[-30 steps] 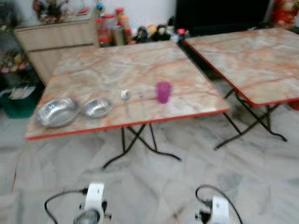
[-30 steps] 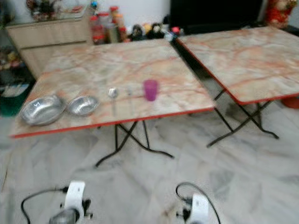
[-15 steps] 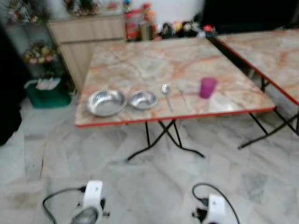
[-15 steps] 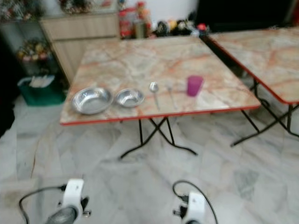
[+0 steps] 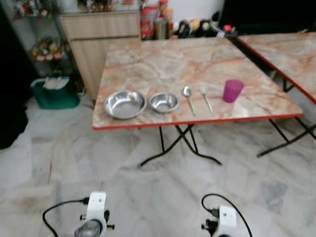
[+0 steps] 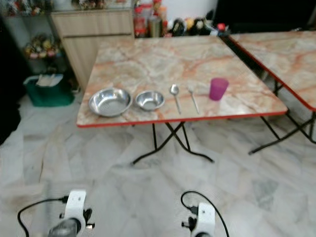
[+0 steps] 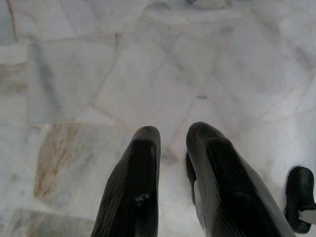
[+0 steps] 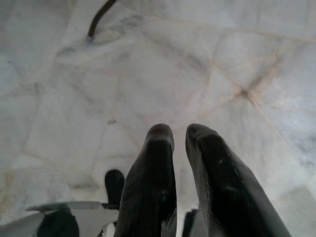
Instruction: Setting the table
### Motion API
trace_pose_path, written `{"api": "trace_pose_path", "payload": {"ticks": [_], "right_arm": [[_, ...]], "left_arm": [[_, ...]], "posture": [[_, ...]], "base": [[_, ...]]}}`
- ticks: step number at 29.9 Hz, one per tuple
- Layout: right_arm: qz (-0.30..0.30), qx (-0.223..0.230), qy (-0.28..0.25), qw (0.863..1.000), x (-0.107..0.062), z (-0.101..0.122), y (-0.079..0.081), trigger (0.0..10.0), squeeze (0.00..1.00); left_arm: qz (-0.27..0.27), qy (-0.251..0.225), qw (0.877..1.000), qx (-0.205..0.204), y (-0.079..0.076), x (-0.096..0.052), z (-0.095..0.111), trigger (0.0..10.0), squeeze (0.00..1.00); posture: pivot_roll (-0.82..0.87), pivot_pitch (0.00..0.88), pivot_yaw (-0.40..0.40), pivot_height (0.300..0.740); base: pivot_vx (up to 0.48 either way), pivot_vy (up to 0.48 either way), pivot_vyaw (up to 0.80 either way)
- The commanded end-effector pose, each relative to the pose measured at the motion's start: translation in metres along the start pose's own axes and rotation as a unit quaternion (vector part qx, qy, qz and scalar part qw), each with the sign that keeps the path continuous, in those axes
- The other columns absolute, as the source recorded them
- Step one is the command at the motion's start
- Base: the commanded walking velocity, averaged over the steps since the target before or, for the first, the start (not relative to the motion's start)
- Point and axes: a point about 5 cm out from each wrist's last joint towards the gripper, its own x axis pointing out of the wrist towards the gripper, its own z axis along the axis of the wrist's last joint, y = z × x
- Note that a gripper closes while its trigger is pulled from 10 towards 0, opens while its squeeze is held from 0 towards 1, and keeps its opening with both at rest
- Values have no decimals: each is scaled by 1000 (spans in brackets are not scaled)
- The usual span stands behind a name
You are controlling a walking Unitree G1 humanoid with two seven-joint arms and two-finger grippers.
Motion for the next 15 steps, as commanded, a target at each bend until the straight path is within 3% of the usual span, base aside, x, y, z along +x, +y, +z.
{"api": "trace_pose_path", "payload": {"ticks": [1, 7, 10, 15], "right_arm": [[2, 13, -1, 1000, 0, -1, 1, 10000, 0], [4, 17, -4, 1000, 0, 0, 2, 10000, 0], [3, -5, -3, 1000, 0, 1, 2, 10000, 0], [1, -2, -3, 1000, 0, 1, 1, 10000, 0]], "left_arm": [[3, -4, 1000, -1, 1, 0, 2, 10000, 0], [4, -4, 1000, 1, 2, 0, 3, 10000, 0], [5, -4, 1000, 0, 2, 0, 3, 10000, 0], [4, -4, 1000, 0, 2, 0, 3, 10000, 0]], "posture": [[35, 0, 37, 740], [38, 0, 37, 740], [39, 0, 36, 740], [38, 0, 36, 740]], "base": [[296, 0, 0], [356, 0, 0], [379, 0, 0], [378, 0, 640]]}}
